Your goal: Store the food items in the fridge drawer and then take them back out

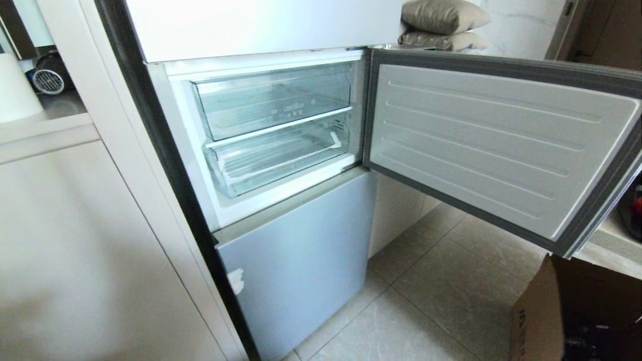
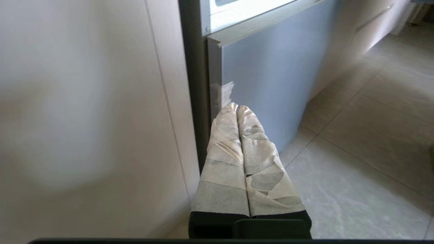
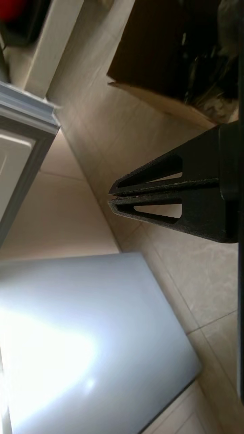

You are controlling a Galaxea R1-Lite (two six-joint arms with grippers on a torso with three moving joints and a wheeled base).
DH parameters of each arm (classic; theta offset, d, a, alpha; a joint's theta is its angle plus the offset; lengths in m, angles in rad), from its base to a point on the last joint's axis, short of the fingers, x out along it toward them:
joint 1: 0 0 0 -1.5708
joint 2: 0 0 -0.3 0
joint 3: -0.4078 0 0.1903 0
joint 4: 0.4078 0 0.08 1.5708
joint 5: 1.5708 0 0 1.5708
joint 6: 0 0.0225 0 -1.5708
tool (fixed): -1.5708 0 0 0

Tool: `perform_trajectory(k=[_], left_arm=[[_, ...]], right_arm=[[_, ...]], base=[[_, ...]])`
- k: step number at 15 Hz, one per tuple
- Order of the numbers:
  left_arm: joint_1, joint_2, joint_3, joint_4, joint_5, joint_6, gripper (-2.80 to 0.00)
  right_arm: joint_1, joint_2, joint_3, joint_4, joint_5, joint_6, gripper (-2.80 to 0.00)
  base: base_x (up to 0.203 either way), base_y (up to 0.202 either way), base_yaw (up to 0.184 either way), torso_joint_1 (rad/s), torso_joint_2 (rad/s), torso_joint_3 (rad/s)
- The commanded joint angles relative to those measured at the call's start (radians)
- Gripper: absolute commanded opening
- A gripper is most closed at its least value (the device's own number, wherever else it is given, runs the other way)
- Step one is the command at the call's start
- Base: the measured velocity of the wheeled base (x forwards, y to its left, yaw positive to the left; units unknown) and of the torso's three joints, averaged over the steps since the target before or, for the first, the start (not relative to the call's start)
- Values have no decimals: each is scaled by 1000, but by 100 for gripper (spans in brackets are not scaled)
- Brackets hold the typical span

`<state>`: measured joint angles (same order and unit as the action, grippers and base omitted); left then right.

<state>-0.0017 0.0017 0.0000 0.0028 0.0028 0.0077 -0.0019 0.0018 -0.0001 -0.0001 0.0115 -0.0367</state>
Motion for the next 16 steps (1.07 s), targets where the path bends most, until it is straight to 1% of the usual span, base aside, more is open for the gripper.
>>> perform_trajectory(k=[1, 2, 3, 4, 5, 6, 7, 8, 9, 10, 11, 12, 13, 14, 16], left_arm=[[0, 0, 0, 0, 0, 0, -280], [0, 0, 0, 0, 0, 0, -280], [0, 0, 0, 0, 0, 0, -280], [0, 0, 0, 0, 0, 0, -280], [0, 0, 0, 0, 0, 0, -280], [0, 0, 0, 0, 0, 0, -280], [0, 0, 0, 0, 0, 0, -280], [0, 0, 0, 0, 0, 0, -280], [0, 0, 0, 0, 0, 0, -280], [0, 0, 0, 0, 0, 0, -280], [0, 0, 0, 0, 0, 0, -280], [0, 0, 0, 0, 0, 0, -280], [0, 0, 0, 0, 0, 0, -280], [0, 0, 0, 0, 0, 0, -280], [0, 0, 0, 0, 0, 0, -280]], right_arm=[[-2, 71, -27, -56, -3, 31, -280], [-7, 149, -83, -135, -11, 119, -280], [-22, 229, -139, -185, -27, 210, -280], [-58, 331, -209, -233, -52, 328, -280], [-117, 438, -269, -282, -71, 439, -280], [-209, 541, -312, -340, -74, 528, -280], [-329, 616, -338, -405, -53, 593, -280], [-461, 683, -355, -474, -6, 656, -280], [-578, 741, -368, -536, 58, 718, -280], [-705, 800, -382, -595, 144, 782, -280], [-806, 865, -397, -648, 229, 836, -280], [-875, 940, -416, -699, 296, 884, -280], [-904, 1006, -436, -749, 337, 926, -280], [-916, 1074, -459, -800, 360, 970, -280], [-928, 1199, -513, -898, 383, 1065, -280]], base=[[0, 0, 0, 0, 0, 0], [0, 0, 0, 0, 0, 0], [0, 0, 0, 0, 0, 0], [0, 0, 0, 0, 0, 0], [0, 0, 0, 0, 0, 0], [0, 0, 0, 0, 0, 0], [0, 0, 0, 0, 0, 0], [0, 0, 0, 0, 0, 0], [0, 0, 0, 0, 0, 0], [0, 0, 0, 0, 0, 0], [0, 0, 0, 0, 0, 0], [0, 0, 0, 0, 0, 0], [0, 0, 0, 0, 0, 0], [0, 0, 0, 0, 0, 0], [0, 0, 0, 0, 0, 0]])
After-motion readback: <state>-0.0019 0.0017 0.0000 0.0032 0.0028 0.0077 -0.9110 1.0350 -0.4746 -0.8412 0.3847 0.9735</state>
